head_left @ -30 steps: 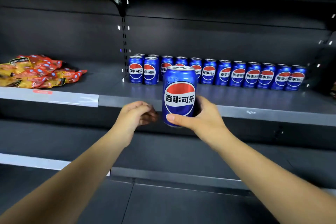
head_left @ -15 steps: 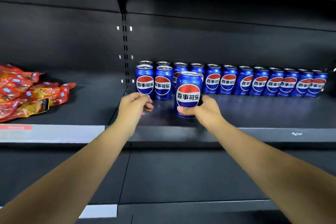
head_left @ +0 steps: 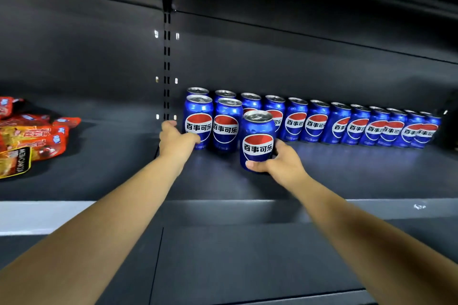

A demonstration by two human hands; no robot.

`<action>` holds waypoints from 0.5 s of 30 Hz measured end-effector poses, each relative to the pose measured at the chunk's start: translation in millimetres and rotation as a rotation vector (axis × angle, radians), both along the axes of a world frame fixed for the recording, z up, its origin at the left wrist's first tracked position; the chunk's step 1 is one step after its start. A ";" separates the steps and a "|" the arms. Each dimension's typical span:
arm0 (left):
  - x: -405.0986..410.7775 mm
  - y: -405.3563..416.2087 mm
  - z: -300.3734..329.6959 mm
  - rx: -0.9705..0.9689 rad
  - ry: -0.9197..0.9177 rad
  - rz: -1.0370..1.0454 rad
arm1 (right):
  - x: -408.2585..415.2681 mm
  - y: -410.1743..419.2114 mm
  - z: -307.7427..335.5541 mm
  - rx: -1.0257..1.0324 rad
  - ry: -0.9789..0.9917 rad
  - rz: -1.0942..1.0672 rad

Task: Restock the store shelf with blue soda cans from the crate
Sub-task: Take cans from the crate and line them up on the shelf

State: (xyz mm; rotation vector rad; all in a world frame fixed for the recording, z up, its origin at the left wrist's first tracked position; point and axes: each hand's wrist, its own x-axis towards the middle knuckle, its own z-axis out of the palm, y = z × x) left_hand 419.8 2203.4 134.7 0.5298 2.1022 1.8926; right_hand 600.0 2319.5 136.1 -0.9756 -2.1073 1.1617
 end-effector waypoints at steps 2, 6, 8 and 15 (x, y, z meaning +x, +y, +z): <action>-1.3 4.7 -3.0 -0.079 0.066 -0.023 | -7.0 6.1 -2.8 -0.008 -0.018 -0.032; 0.5 6.8 -9.0 -0.250 0.253 -0.049 | -23.0 22.9 -13.5 0.079 -0.068 -0.140; -3.2 5.4 -10.4 -0.253 0.246 -0.054 | -31.3 26.5 -11.7 0.076 -0.123 -0.160; -1.3 5.6 -15.3 -0.322 0.334 -0.033 | -47.1 32.5 -13.9 0.186 -0.181 -0.189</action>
